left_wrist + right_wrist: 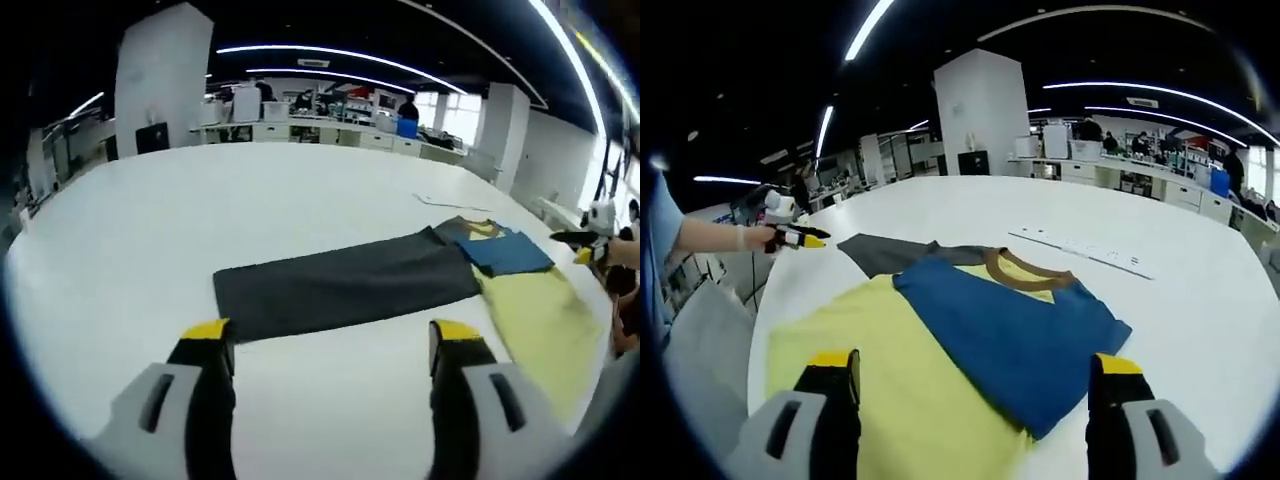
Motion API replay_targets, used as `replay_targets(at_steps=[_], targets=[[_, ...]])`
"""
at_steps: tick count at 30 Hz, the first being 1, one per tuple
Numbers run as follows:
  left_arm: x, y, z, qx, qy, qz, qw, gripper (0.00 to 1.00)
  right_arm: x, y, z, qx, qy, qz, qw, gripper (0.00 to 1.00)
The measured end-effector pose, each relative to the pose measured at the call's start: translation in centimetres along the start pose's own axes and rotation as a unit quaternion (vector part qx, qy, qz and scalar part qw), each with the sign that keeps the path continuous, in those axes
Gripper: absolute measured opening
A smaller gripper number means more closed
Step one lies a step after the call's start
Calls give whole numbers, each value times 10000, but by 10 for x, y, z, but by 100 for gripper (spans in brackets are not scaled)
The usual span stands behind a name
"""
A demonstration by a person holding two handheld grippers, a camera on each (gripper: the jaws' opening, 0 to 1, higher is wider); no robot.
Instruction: Fold the garment on the visible template until the final outline fits inside the template.
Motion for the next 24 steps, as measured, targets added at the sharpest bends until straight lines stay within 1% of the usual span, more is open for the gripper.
replay_targets(at_steps=[1,4,7,8,10,11,12,15,16,17,18,19,21,22,24], targets=[[3,-4,0,42,-7,29,10000,74,-2,0,0,-5,-3,10,10000,95],[7,-13,2,-134,-55,39,9999,70,-13,-1,1,-73,5,37,10000,95],[9,-25,2,-412,20,-78,9991,66,-23,-2,4,-135,-13,54,9999,95],[10,-26,3,-441,25,-90,9990,66,-26,-2,5,-139,-9,56,9999,95],[11,-28,5,-577,-19,-175,9982,66,-32,-3,6,18,71,27,10000,96],[12,-30,6,-648,-16,-213,9977,65,-35,-4,6,143,154,-18,9998,95],[13,-31,6,-748,-39,-232,9969,63,-39,-5,6,214,196,-16,9996,95],[10,-28,7,-891,-12,-238,9957,52,-47,-9,7,197,230,18,9995,94],[13,-29,6,-1088,21,-232,9938,48,-48,-10,8,187,225,30,9996,94],[13,-29,6,-1143,48,-206,9932,45,-50,-11,10,192,198,36,9996,94],[16,-33,6,-1148,19,-241,9931,43,-51,-12,11,195,195,36,9996,94],[18,-36,7,-1186,-44,-391,9922,40,-53,-12,13,206,189,36,9996,94],[23,-43,7,-1311,-71,-433,9904,39,-55,-13,15,382,237,2,9990,94],[24,-46,9,-1474,-128,-467,9879,36,-56,-14,15,486,296,-37,9984,94],[28,-51,10,-1695,-112,-472,9843,30,-58,-14,16,536,345,-20,9980,94]])
Point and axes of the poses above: the point that each gripper's makers call its tool centre point, and the gripper's own axes: x roughly forward along the fingers, y roughly to its right, z roughly out of its underside, the point moved 7 cm from there along -x, roughly backward along the fingers, and after that the axes turned 14 degrees about -y, right-handed, at the moved point
